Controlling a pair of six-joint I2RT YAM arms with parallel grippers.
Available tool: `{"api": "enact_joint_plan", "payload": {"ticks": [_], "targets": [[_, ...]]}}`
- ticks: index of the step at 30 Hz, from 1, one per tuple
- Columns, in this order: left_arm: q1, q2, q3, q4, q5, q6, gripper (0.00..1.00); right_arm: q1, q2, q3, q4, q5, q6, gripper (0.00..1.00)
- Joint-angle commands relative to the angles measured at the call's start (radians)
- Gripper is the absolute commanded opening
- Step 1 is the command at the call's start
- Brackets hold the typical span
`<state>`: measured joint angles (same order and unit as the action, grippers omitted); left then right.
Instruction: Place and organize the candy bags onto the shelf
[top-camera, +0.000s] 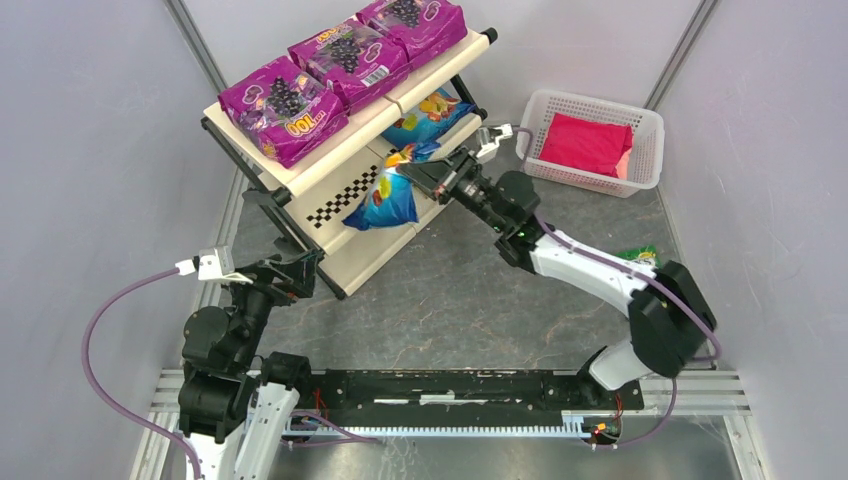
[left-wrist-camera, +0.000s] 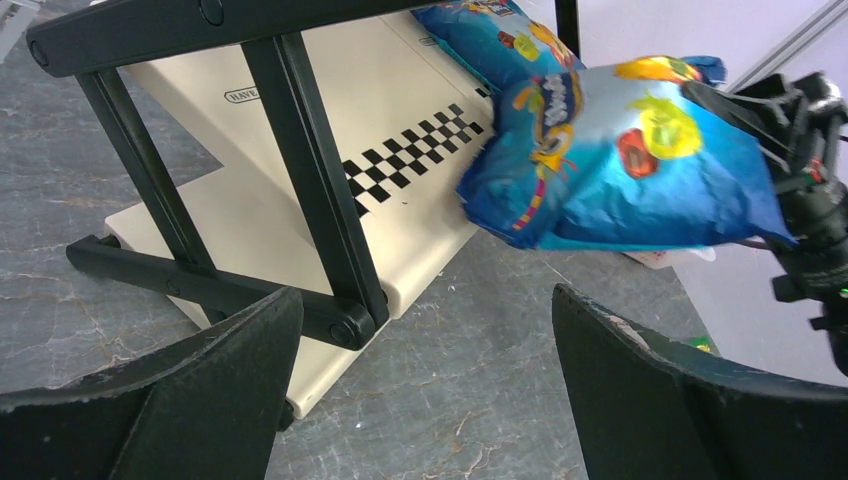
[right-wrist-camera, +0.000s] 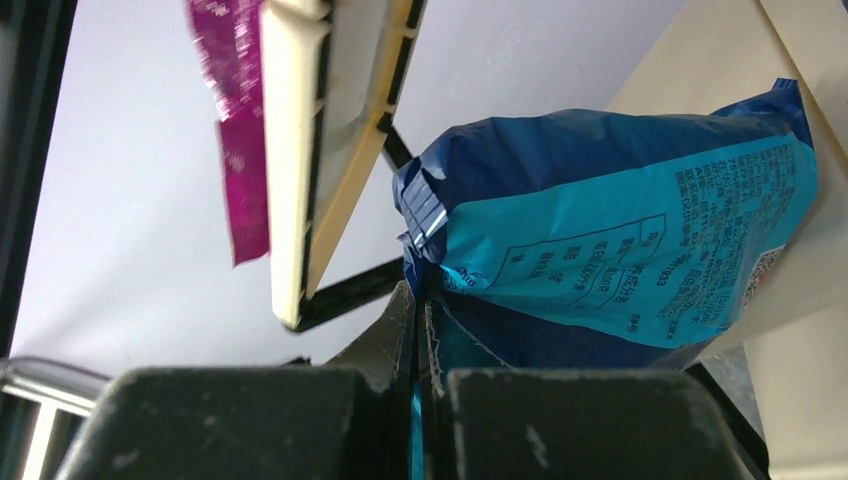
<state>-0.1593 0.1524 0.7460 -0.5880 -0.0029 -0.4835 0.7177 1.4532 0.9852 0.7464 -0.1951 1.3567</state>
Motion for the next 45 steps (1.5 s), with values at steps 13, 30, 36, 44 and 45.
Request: {"api": "enact_joint_plan", "payload": {"ticks": [13,30,36,44,45], "targets": [[-0.002,0.012,0.007,0.032,-0.015,0.059,1.00,0.086,0.262,0.217,0.205,0.336,0.075,0.00],[-0.003,0.028,0.009,0.033,-0.005,0.062,1.00,0.237,0.229,0.171,-0.222,0.679,-0.005,0.00],[-0.004,0.033,0.010,0.032,-0.005,0.062,1.00,0.252,0.289,0.233,-0.269,0.747,0.038,0.00],[-0.005,0.038,0.010,0.033,-0.006,0.062,1.00,0.273,0.364,0.319,-0.285,0.818,0.049,0.00],[-0.005,0.038,0.010,0.031,-0.008,0.062,1.00,0.276,0.379,0.330,-0.281,0.819,0.049,0.00]]}}
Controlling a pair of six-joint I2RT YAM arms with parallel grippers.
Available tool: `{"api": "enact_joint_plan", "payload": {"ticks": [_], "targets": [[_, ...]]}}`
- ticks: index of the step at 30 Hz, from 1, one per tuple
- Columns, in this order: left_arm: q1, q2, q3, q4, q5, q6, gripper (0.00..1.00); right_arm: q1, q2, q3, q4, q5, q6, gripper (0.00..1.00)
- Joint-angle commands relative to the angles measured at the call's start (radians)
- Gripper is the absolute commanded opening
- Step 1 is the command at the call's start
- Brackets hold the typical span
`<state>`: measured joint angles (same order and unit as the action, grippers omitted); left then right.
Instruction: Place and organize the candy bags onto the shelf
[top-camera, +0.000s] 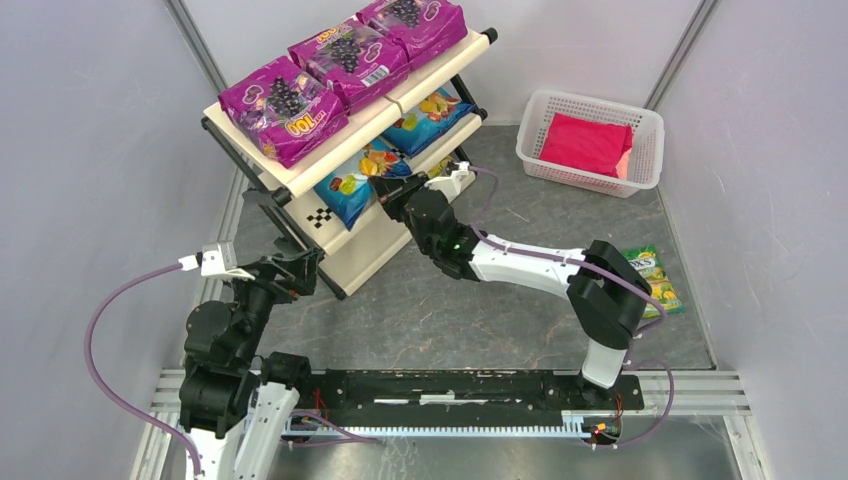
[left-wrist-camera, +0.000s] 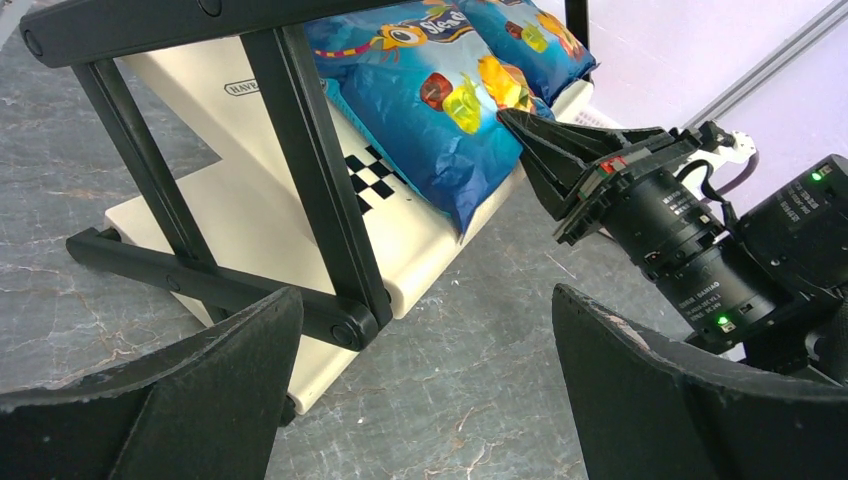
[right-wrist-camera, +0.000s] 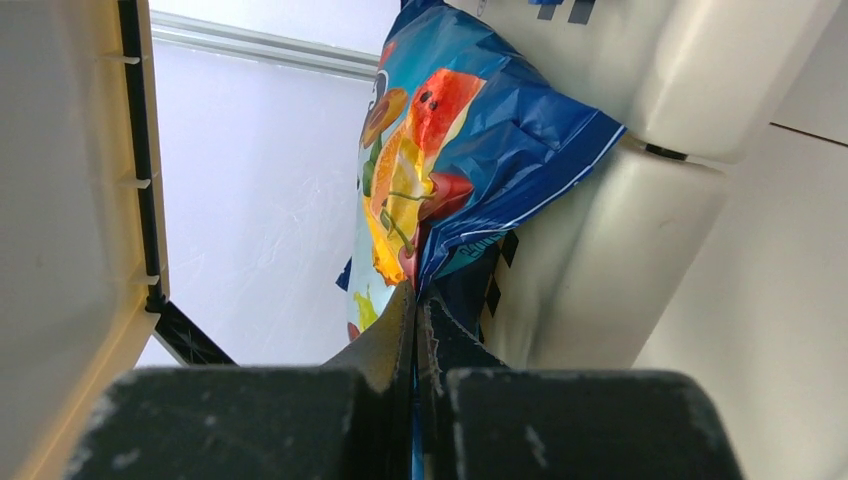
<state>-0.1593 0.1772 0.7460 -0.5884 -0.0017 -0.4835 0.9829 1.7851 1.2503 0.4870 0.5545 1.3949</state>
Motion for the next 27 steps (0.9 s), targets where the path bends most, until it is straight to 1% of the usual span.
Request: {"api": "enact_joint_plan", "payload": {"ticks": [1,5,7,9,10,13,14,15,18,20,21,23,27], "targets": [[-0.006,0.014,0.011,0.029,-0.012,0.062,1.00,0.012,0.057,0.079,-0.020,0.070,0.009,0.00],[-0.009,0.017,0.012,0.027,-0.014,0.060,1.00,0.021,0.085,0.115,-0.029,0.086,-0.012,0.01],[-0.009,0.017,0.013,0.028,-0.015,0.060,1.00,0.025,0.074,0.104,-0.021,0.081,-0.035,0.06],[-0.011,0.017,0.012,0.028,-0.015,0.060,1.00,0.027,0.047,0.081,-0.012,0.068,-0.073,0.20],[-0.011,0.018,0.012,0.028,-0.015,0.060,1.00,0.028,0.029,0.067,-0.003,0.057,-0.105,0.30],[-0.011,0.012,0.012,0.027,-0.015,0.060,1.00,0.026,-0.052,-0.001,-0.006,0.006,-0.204,0.48],[-0.011,0.010,0.012,0.027,-0.015,0.060,1.00,0.027,-0.085,-0.038,-0.003,-0.017,-0.251,0.52],[-0.011,0.008,0.012,0.028,-0.015,0.060,1.00,0.026,-0.128,-0.063,0.001,-0.036,-0.302,0.56],[-0.011,-0.005,0.010,0.030,-0.016,0.060,1.00,0.026,-0.240,-0.154,-0.016,-0.117,-0.559,0.66],[-0.011,-0.018,0.009,0.032,-0.017,0.060,1.00,0.026,-0.312,-0.222,-0.083,-0.141,-0.737,0.71],[-0.011,-0.026,0.009,0.033,-0.018,0.059,1.00,0.026,-0.345,-0.262,-0.120,-0.138,-0.832,0.72],[-0.011,-0.045,0.008,0.033,-0.023,0.058,1.00,0.026,-0.421,-0.349,-0.210,-0.094,-0.994,0.74],[-0.011,-0.067,0.007,0.035,-0.024,0.057,1.00,0.023,-0.534,-0.499,-0.436,0.121,-1.221,0.82]]}}
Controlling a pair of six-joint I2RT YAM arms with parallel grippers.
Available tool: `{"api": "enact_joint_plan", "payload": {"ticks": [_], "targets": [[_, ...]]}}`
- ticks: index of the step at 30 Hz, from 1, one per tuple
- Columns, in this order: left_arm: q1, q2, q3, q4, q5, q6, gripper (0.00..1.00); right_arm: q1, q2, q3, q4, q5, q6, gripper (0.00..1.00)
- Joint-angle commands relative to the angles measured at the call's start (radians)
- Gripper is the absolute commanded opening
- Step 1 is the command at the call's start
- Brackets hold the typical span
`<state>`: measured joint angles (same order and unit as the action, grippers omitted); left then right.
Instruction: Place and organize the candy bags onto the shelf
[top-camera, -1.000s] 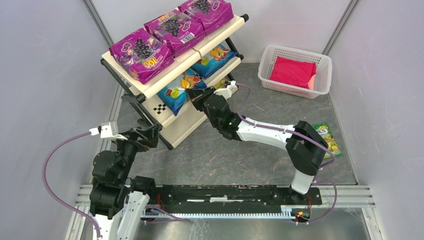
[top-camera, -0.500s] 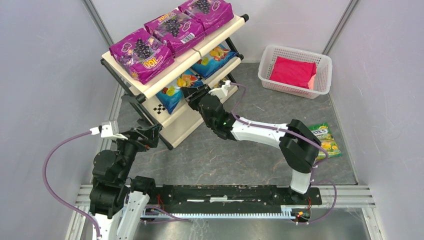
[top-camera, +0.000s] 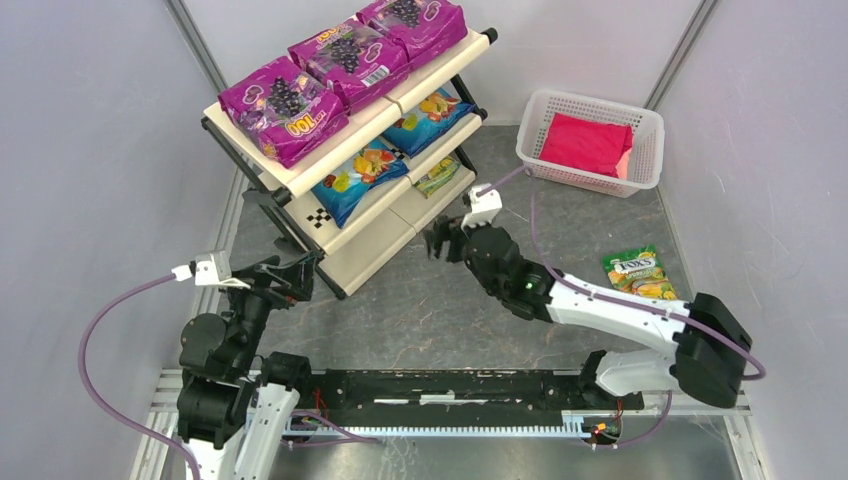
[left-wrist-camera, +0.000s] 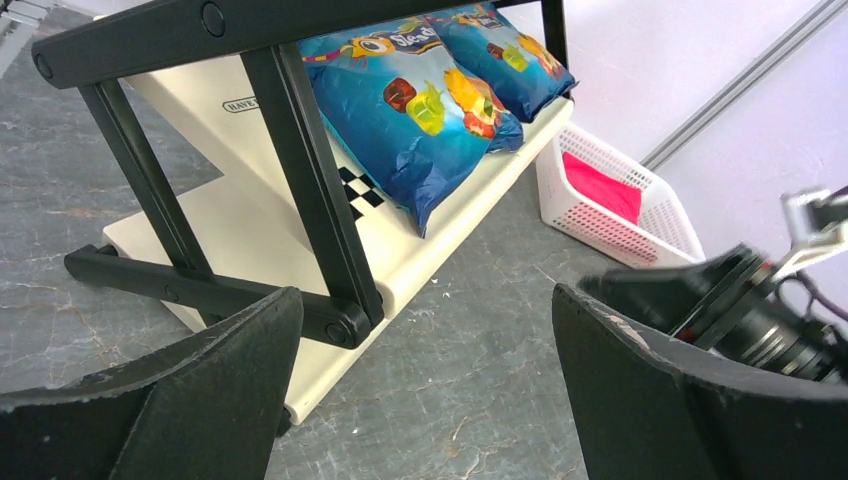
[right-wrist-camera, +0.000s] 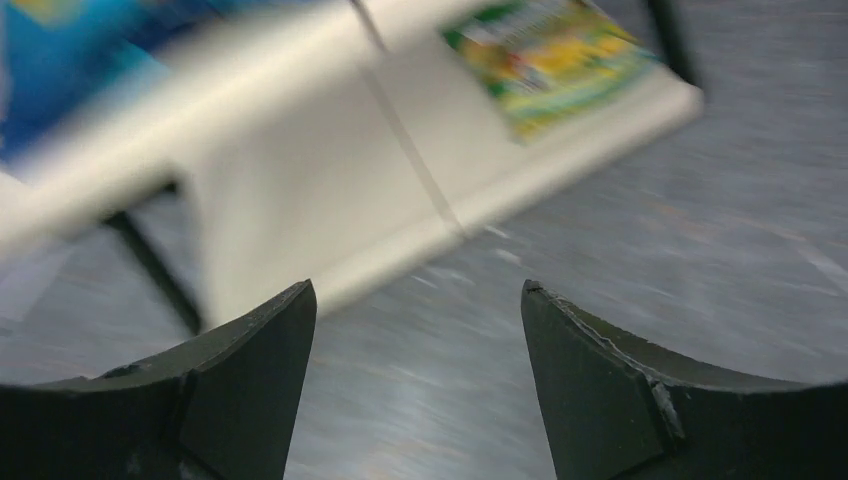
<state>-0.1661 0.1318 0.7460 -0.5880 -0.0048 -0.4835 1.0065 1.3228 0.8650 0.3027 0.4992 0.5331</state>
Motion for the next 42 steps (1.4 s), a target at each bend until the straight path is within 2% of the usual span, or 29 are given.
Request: {"api": "enact_joint_plan", "payload": {"ticks": [1,4,5,7,10,14,16,20,29,33,35,37,42], "targets": [[-0.004,-0.024,0.006,0.034,-0.020,0.057,1.00,0.000,-0.086,-0.136,-0.311,0.250,-0.401,0.84],[-0.004,-0.027,0.005,0.038,-0.013,0.060,1.00,-0.010,-0.074,-0.158,-0.512,0.541,-0.433,0.90],[-0.004,-0.027,0.004,0.040,-0.011,0.060,1.00,-0.021,-0.051,-0.152,-0.572,0.630,-0.423,0.96],[-0.005,-0.026,0.004,0.041,-0.005,0.061,1.00,-0.087,0.009,-0.112,-0.730,0.758,-0.350,0.98],[-0.008,-0.023,0.004,0.041,-0.001,0.062,1.00,-0.251,0.104,-0.041,-0.919,0.758,-0.246,0.98],[-0.013,-0.024,0.004,0.041,-0.002,0.063,1.00,-0.430,0.265,0.003,-0.999,0.681,-0.238,0.98],[-0.015,-0.027,0.005,0.041,-0.003,0.063,1.00,-0.474,0.360,0.037,-1.090,0.713,-0.165,0.98],[-0.019,-0.029,0.004,0.041,-0.004,0.063,1.00,-0.525,0.507,0.055,-1.162,0.786,-0.078,0.98],[-0.042,-0.023,0.005,0.041,-0.003,0.062,1.00,-0.641,0.631,0.062,-1.131,0.757,-0.090,0.98],[-0.044,-0.032,0.004,0.041,-0.004,0.063,1.00,-0.685,0.670,0.069,-1.129,0.751,-0.089,0.88],[-0.046,-0.036,0.005,0.041,-0.006,0.063,1.00,-0.703,0.686,0.071,-1.117,0.744,-0.094,0.77],[-0.051,-0.042,0.005,0.040,-0.007,0.063,1.00,-0.714,0.707,0.082,-1.127,0.753,-0.088,0.61],[-0.070,-0.051,0.004,0.041,-0.012,0.063,1.00,-0.715,0.748,0.106,-1.172,0.809,-0.033,0.56]]}}
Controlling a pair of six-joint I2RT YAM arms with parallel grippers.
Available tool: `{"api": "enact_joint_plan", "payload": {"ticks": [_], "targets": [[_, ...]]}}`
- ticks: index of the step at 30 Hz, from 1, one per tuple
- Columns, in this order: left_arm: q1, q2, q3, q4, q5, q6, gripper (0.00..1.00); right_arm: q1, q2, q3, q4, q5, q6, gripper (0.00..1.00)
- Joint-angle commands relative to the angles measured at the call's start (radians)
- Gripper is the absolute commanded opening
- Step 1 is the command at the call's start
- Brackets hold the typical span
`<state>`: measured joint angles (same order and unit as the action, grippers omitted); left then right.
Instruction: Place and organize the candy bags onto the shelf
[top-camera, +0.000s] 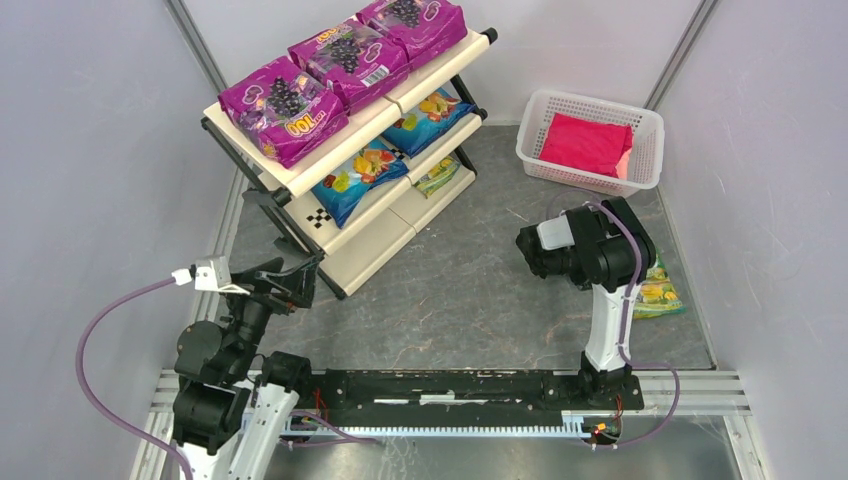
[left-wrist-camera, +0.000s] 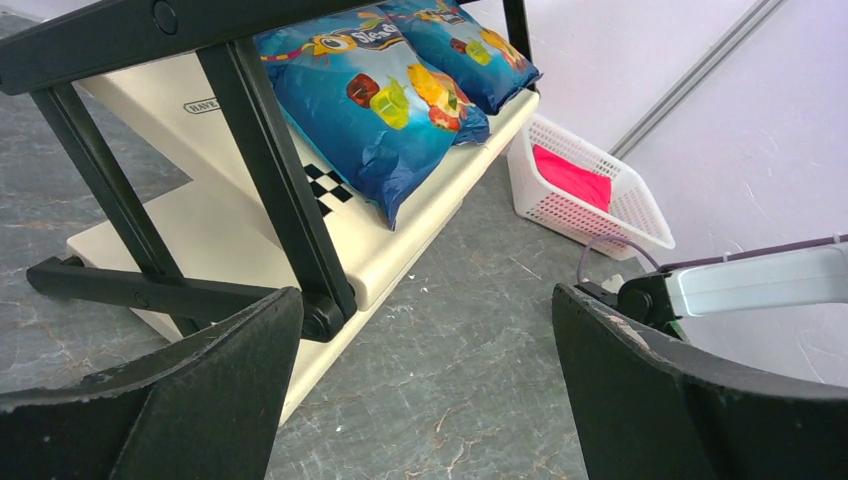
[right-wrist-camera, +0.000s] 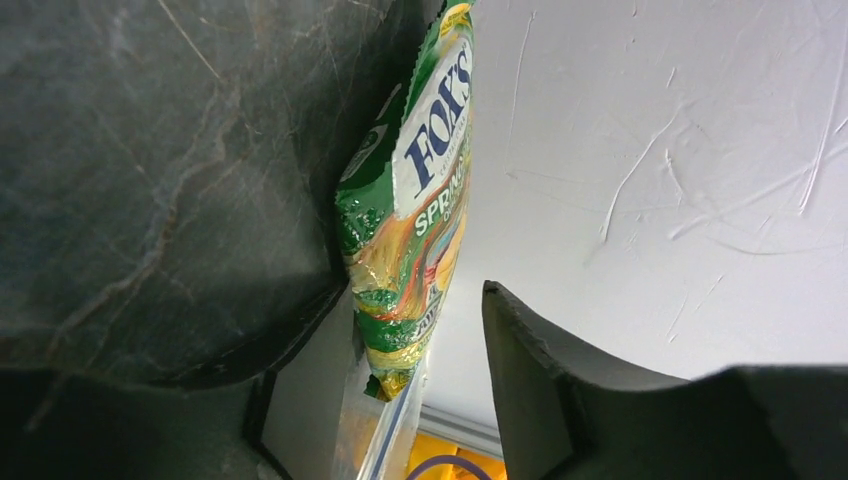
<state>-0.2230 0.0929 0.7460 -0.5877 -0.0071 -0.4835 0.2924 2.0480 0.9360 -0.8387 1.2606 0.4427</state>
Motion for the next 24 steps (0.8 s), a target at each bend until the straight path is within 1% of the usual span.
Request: {"api": "enact_joint_plan", "payload": {"ticks": [1,3,5,6,7,8,11,13,16,21,23,24], "targets": [[-0.018,-0.013,0.004,0.040,-0.011,0.063,1.00,0.000,0.024,0.039,-0.034,0.052,0.066,0.52],[-0.021,-0.015,0.004,0.041,-0.012,0.063,1.00,0.000,0.017,0.041,-0.022,0.049,0.061,0.42],[-0.021,-0.018,0.004,0.040,-0.015,0.062,1.00,0.000,0.000,0.041,-0.001,0.035,0.038,0.27],[-0.022,-0.017,0.006,0.040,-0.016,0.062,1.00,-0.001,-0.014,0.039,0.016,0.020,0.025,0.13],[-0.021,-0.017,0.006,0.038,-0.018,0.062,1.00,0.003,-0.034,0.032,0.039,-0.003,0.003,0.02],[-0.021,-0.019,0.007,0.036,-0.020,0.062,1.00,0.008,-0.055,0.023,0.080,-0.029,-0.035,0.00],[-0.021,-0.018,0.007,0.033,-0.030,0.059,1.00,0.055,-0.149,-0.018,0.197,-0.145,-0.163,0.00],[-0.021,-0.018,0.009,0.029,-0.033,0.056,1.00,0.096,-0.216,-0.037,0.258,-0.276,-0.242,0.00],[-0.021,-0.008,0.010,0.024,-0.045,0.053,1.00,0.179,-0.317,-0.080,0.349,-0.530,-0.339,0.00],[-0.021,-0.013,0.009,0.021,-0.066,0.047,1.00,0.366,-0.397,-0.094,0.416,-0.803,-0.373,0.00],[-0.021,-0.022,0.008,0.021,-0.084,0.044,1.00,0.430,-0.414,-0.095,0.432,-0.849,-0.369,0.00],[-0.021,-0.024,0.006,0.021,-0.091,0.041,1.00,0.447,-0.418,-0.093,0.427,-0.834,-0.352,0.00]]}}
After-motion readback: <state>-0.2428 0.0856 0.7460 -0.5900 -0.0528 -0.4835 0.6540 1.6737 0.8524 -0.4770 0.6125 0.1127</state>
